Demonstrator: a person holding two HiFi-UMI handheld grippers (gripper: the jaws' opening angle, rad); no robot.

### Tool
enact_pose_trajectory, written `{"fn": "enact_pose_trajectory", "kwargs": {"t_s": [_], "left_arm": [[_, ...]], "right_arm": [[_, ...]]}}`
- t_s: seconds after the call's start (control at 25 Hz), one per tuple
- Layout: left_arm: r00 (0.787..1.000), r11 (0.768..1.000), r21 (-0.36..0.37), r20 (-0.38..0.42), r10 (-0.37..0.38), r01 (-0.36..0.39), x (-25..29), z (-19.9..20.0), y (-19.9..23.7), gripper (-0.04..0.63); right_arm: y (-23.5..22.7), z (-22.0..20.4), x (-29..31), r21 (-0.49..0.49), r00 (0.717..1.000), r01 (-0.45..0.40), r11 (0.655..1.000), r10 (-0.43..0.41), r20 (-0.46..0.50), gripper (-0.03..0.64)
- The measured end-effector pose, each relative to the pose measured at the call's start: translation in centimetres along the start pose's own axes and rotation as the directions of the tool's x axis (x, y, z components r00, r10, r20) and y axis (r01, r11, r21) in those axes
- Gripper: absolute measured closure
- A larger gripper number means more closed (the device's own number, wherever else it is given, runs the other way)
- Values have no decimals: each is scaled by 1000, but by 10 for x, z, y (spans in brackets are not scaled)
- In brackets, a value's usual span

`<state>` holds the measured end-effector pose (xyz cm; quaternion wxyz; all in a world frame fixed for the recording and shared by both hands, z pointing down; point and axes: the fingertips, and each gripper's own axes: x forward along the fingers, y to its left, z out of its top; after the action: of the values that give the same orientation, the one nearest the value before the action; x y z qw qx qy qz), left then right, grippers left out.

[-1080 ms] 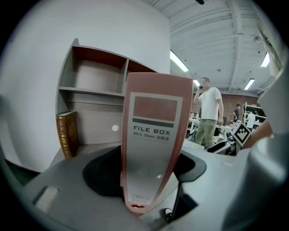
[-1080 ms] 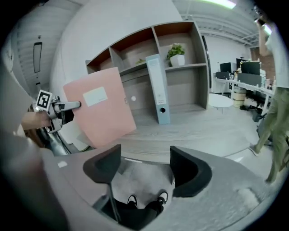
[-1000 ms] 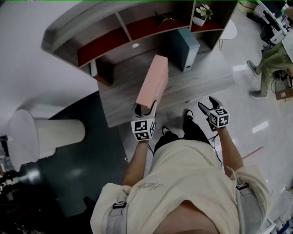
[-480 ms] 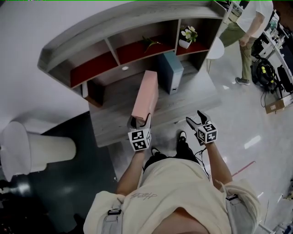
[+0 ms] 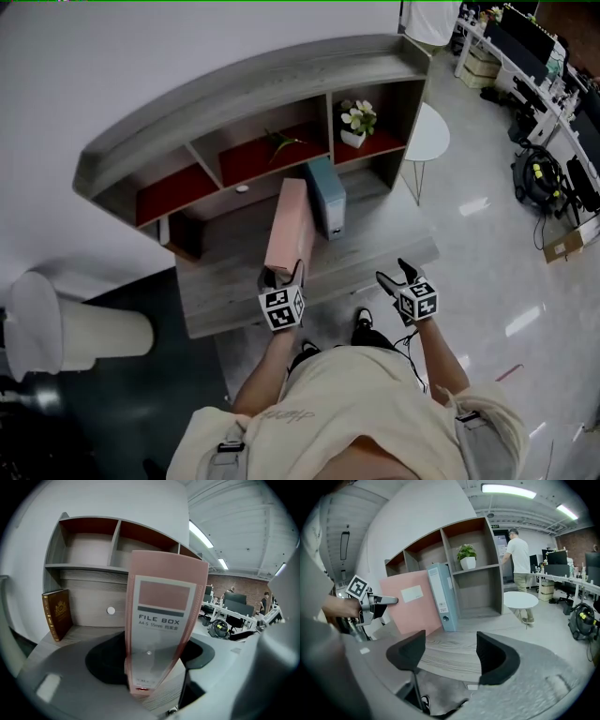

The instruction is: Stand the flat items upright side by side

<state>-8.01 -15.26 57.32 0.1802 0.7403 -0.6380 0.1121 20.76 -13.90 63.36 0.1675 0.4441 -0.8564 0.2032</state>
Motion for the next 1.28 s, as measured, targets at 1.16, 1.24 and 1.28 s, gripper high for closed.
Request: {"fn": "enact_pose_trajectory", "kwargs": {"t_s": [1.16, 1.24, 1.28], "left_arm": [[996, 996, -48, -55, 67, -69, 98, 43, -57, 233], [998, 1000, -25, -63, -6, 5, 104, 45, -61, 229], [996, 999, -17, -70, -49, 48, 107, 45, -64, 221]], "right_arm": [[-81, 24, 84, -5, 947, -311, 950, 310, -80, 288], [-84, 18, 87, 4, 944, -316, 949, 315, -96, 288], [-87, 16, 88, 11, 944, -314, 949, 314, -102, 288]]}}
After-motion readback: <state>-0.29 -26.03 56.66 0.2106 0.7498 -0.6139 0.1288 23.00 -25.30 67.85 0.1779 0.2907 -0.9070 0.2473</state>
